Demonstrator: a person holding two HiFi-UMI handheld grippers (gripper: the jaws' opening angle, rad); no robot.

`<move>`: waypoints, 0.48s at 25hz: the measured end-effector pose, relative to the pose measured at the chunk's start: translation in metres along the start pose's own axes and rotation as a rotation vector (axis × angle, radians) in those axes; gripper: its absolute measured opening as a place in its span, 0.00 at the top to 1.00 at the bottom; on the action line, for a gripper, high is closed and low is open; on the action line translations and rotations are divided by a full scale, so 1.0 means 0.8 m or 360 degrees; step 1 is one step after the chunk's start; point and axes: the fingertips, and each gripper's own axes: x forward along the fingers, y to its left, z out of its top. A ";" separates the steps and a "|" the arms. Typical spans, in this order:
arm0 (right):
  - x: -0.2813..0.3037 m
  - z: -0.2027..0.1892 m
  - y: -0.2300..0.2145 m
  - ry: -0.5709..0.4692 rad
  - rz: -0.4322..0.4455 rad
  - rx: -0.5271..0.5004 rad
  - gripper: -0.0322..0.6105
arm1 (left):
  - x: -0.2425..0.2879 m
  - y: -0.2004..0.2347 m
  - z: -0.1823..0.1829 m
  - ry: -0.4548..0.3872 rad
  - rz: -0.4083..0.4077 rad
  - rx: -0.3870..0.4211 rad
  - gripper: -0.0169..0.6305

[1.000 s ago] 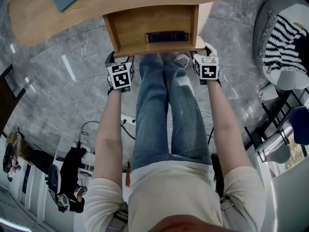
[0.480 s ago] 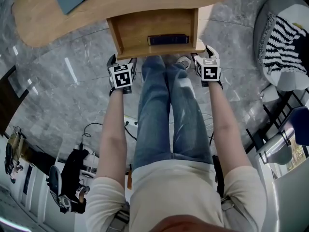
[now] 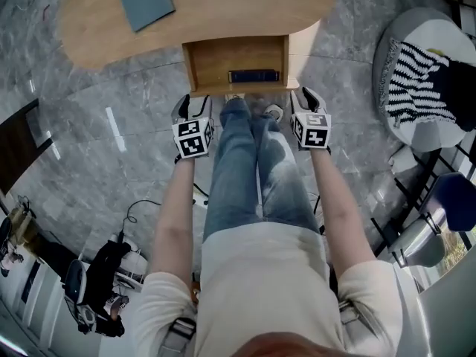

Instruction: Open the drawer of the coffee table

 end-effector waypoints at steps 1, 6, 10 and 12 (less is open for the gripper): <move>-0.018 0.018 0.004 -0.0056 0.0009 0.0007 0.78 | -0.015 -0.010 0.015 -0.0048 0.0003 -0.0008 0.62; -0.108 0.081 0.029 -0.0252 0.0087 -0.0094 0.95 | -0.089 -0.056 0.071 -0.0271 0.0045 -0.0103 0.87; -0.182 0.100 0.058 -0.0339 0.0156 -0.0293 0.95 | -0.153 -0.100 0.090 -0.0388 0.0018 -0.0129 0.98; -0.217 0.107 0.072 -0.0390 0.0193 -0.0340 0.95 | -0.182 -0.122 0.096 -0.0434 -0.0003 -0.0109 0.98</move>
